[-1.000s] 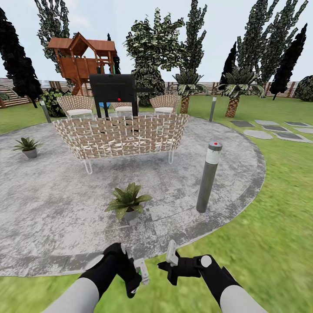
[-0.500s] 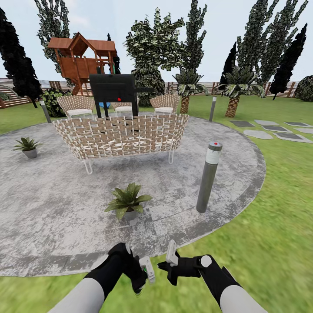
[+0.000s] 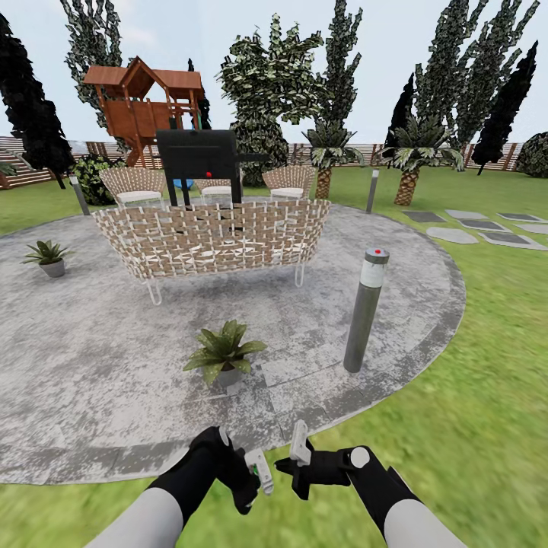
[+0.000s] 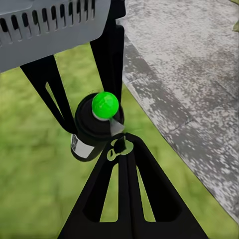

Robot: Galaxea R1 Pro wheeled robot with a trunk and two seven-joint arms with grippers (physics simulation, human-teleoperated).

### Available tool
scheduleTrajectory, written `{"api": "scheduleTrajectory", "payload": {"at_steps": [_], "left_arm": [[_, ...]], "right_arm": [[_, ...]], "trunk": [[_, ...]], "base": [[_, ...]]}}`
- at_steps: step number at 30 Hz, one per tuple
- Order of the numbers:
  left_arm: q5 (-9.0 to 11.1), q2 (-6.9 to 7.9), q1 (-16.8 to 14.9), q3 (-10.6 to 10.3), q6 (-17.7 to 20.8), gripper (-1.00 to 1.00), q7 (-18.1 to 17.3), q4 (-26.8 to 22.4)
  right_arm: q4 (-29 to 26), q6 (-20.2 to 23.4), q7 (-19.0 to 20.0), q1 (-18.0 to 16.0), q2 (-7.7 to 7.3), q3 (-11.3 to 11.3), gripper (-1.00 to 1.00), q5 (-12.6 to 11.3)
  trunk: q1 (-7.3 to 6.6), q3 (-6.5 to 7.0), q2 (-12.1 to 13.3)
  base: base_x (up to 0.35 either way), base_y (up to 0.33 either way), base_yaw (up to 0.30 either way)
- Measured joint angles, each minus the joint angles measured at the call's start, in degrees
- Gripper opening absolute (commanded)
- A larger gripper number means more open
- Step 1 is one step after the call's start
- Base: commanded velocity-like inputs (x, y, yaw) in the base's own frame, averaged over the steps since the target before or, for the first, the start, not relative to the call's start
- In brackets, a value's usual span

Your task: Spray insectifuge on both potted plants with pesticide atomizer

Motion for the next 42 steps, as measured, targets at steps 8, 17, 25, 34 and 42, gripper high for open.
{"api": "scheduleTrajectory", "payload": {"at_steps": [8,17,25,34,42], "left_arm": [[3.21,0.0,0.03,-0.03,-0.66,-1.0,-0.01,0.31],[3.68,0.0,0.09,-0.09,-0.81,-1.0,-0.16,0.57],[5.11,0.0,0.11,-0.17,-0.81,-1.0,-0.18,0.71],[9.24,0.0,0.06,-2.5,-0.81,-1.0,-0.19,0.81],[9.66,0.0,0.03,-2.66,-0.81,-1.0,-0.19,0.82]], "right_arm": [[0.06,0.0,0.0,0.01,0.0,0.05,-1.0,0.0],[0.05,0.0,0.0,0.03,0.09,0.05,-1.0,0.0],[0.08,0.0,0.0,0.02,0.09,0.04,-1.0,0.0],[0.08,0.0,0.0,0.03,0.09,0.05,-1.0,0.0],[0.08,0.0,0.0,0.03,0.09,0.05,-1.0,0.0]], "trunk": [[0.0,0.0,0.0],[0.0,0.0,0.0],[0.0,0.0,0.0],[0.0,0.0,0.0],[0.0,0.0,0.0]], "base": [[0.0,0.0,0.0],[0.0,0.0,0.0],[0.0,0.0,0.0],[0.0,0.0,0.0],[0.0,0.0,0.0]]}}
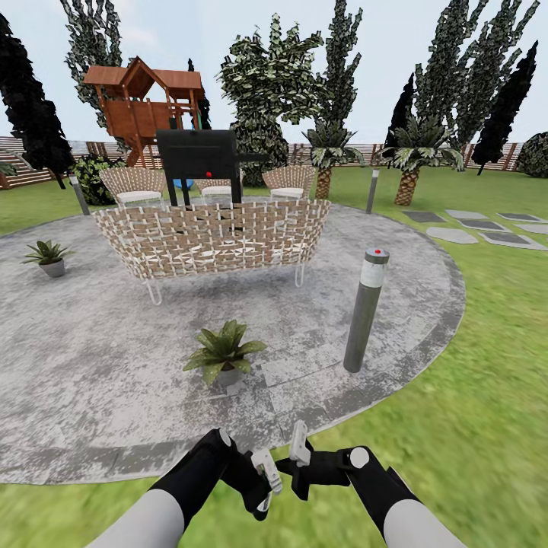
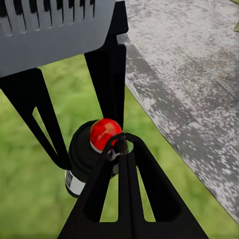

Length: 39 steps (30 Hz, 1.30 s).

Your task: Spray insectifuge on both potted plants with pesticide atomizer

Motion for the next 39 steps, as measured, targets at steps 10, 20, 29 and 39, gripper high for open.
{"api": "scheduleTrajectory", "payload": {"at_steps": [10,20,29,39], "left_arm": [[-0.3,0.0,0.56,-0.16,-0.25,-1.0,0.08,0.33],[-0.28,6.19,0.61,0.24,-5.31,-1.0,0.08,1.13],[5.64,17.74,0.68,2.92,-8.72,-1.0,-0.01,2.13],[21.27,19.24,2.47,3.92,-20.23,-1.0,22.35,18.72]], "right_arm": [[0.0,-0.02,0.0,-0.01,0.0,0.0,-1.0,0.0],[0.0,0.0,-0.07,0.0,0.0,0.0,-1.0,0.09],[0.03,0.03,-0.09,0.0,-0.02,-0.03,1.0,0.12],[3.27,-0.41,-10.09,2.25,-5.37,-0.92,1.0,-0.69]], "trunk": [[0.0,0.0,0.0],[0.0,0.0,0.0],[0.0,0.0,0.0],[0.01,-0.02,0.0]], "base": [[0.0,0.0,0.0],[0.0,0.0,0.0],[0.0,0.0,0.0],[0.0,0.0,0.0]]}}
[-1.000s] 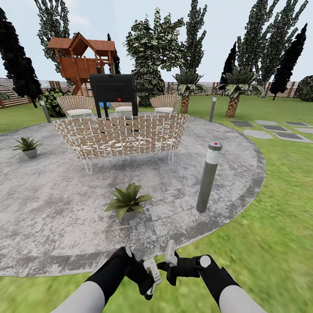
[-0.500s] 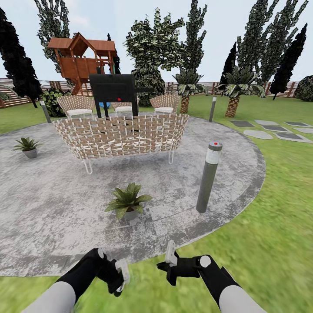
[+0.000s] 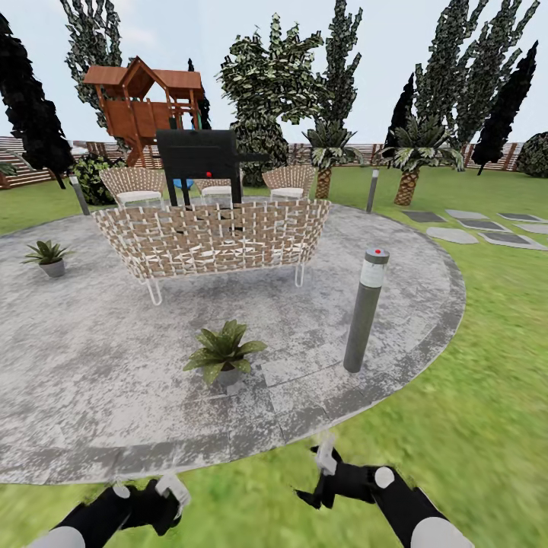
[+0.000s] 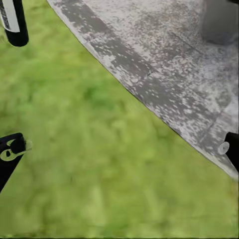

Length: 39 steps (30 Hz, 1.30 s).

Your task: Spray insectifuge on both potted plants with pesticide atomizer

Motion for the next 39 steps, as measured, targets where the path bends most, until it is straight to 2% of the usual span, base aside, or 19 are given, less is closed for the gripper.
{"api": "scheduleTrajectory", "payload": {"at_steps": [1,2,3,5,6,9,11,12,14,18,20,21,22,32,39], "left_arm": [[2.75,-0.05,0.04,0.0,-1.95,-1.0,2.4,1.71],[5.73,-0.08,0.1,0.02,-3.8,-1.0,4.88,3.44],[9.61,-0.1,0.17,0.01,-6.23,-1.0,7.91,5.64],[16.56,-0.1,1.27,-0.37,-10.71,-1.0,12.46,8.7],[19.29,-0.11,2.29,-0.22,-12.54,-1.0,14.39,9.32],[24.67,-0.1,5.95,-0.05,-15.94,-1.0,19.34,9.8],[27.36,-0.13,7.28,0.1,-18.19,-1.0,21.52,9.83],[29.24,-0.37,7.63,0.12,-18.97,-1.0,22.37,9.88],[32.41,-1.94,8.28,-0.06,-19.77,-1.0,23.86,10.01],[34.38,-2.75,10.3,0.24,-21.66,-1.0,28.64,9.85],[35.5,-2.59,10.53,0.18,-22.15,-1.0,29.54,9.89],[37.29,-2.96,10.64,0.07,-22.4,-1.0,29.88,10.04],[37.54,-3.0,10.66,0.06,-22.42,-1.0,29.92,10.06],[37.58,-2.8,10.73,0.06,-22.45,-1.0,30.0,10.13],[37.52,-2.76,10.73,0.05,-22.45,-1.0,29.97,10.13]], "right_arm": [[1.7,-0.15,-3.58,0.69,-0.59,-0.31,1.0,-0.51],[4.94,-1.35,-10.24,1.46,-1.45,-0.73,1.0,-1.71],[7.08,-2.84,-14.45,1.84,-1.88,-0.94,1.0,-2.75],[13.25,-9.98,-25.13,2.8,-2.62,-1.12,1.0,-5.8],[15.33,-13.22,-29.61,3.67,-2.91,-1.17,1.0,-7.11],[17.38,-20.17,-38.37,7.88,-3.92,-1.23,1.0,-9.81],[17.7,-24.24,-42.0,10.24,-4.13,-1.31,1.0,-12.66],[17.79,-25.82,-44.14,11.27,-4.16,-1.43,1.0,-14.55],[17.99,-27.2,-47.64,12.5,-4.1,-1.74,1.0,-17.95],[18.08,-27.54,-49.43,12.92,-3.35,-1.56,1.0,-20.87],[18.13,-27.63,-49.61,12.95,-2.94,-1.55,1.0,-21.8],[18.15,-27.69,-49.64,12.97,-2.47,-1.53,1.0,-23.51],[18.19,-27.7,-49.63,12.97,-2.38,-1.56,1.0,-23.8],[18.22,-27.37,-49.53,12.97,-3.08,-1.5,1.0,-23.85],[20.91,-26.92,-49.4,13.03,-2.65,-1.44,1.0,-23.83]], "trunk": [[0.0,0.0,0.0],[0.0,0.0,0.0],[0.0,0.0,0.0],[0.0,0.0,0.0],[0.0,-0.01,0.0],[0.0,-0.01,0.0],[0.0,0.0,0.0],[0.0,0.0,0.0],[0.0,0.0,0.0],[0.0,0.01,0.0],[0.0,0.01,0.0],[0.0,0.01,0.0],[0.0,0.01,0.0],[0.0,0.01,0.0],[0.0,0.01,0.0]], "base": [[0.0,0.0,0.0],[0.0,0.0,0.0],[0.0,0.0,0.0],[0.0,0.0,0.0],[0.0,0.0,0.0],[0.0,0.0,0.0],[0.0,0.0,0.0],[0.0,0.0,0.0],[0.0,0.0,0.0],[0.0,0.0,0.0],[0.0,0.0,0.0],[0.0,0.0,0.0],[0.0,0.0,0.0],[0.0,0.0,0.0],[0.0,0.0,0.0]]}}
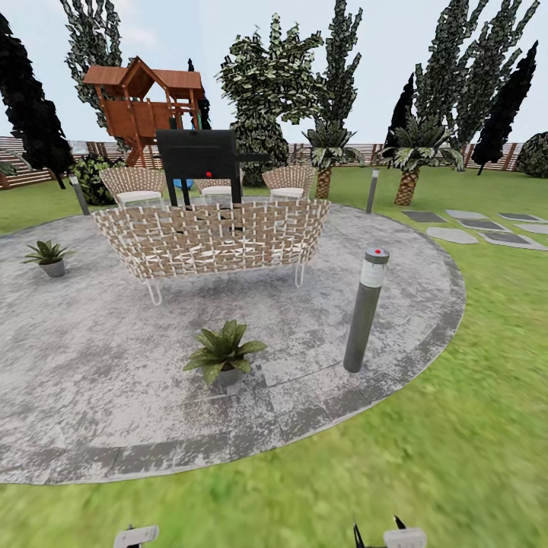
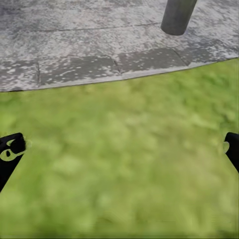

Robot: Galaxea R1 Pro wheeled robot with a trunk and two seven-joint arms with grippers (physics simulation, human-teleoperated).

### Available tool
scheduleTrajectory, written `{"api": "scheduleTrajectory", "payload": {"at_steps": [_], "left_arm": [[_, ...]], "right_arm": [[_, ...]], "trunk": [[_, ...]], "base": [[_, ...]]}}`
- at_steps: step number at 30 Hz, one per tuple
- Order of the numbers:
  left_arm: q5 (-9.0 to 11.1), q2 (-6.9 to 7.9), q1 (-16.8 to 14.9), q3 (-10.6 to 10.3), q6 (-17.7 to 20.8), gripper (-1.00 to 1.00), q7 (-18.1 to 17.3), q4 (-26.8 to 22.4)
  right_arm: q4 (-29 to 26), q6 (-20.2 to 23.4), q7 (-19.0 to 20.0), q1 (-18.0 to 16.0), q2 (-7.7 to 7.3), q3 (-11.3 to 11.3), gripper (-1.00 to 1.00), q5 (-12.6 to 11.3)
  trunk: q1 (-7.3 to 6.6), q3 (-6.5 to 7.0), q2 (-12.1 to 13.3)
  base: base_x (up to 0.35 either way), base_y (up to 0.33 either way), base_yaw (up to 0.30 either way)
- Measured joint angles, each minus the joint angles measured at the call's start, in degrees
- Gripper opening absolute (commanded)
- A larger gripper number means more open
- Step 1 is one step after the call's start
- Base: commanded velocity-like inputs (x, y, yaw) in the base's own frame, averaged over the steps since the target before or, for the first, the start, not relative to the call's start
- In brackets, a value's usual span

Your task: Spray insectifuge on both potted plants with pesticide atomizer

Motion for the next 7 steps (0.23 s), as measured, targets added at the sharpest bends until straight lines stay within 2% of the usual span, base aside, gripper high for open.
{"api": "scheduleTrajectory", "payload": {"at_steps": [7], "left_arm": [[-0.05,0.27,0.0,-0.09,-0.01,-1.0,-0.02,-0.17]], "right_arm": [[0.06,0.01,0.0,0.03,0.01,0.01,1.0,0.02]], "trunk": [[0.0,0.0,0.0]], "base": [[0.0,0.0,0.0]]}}
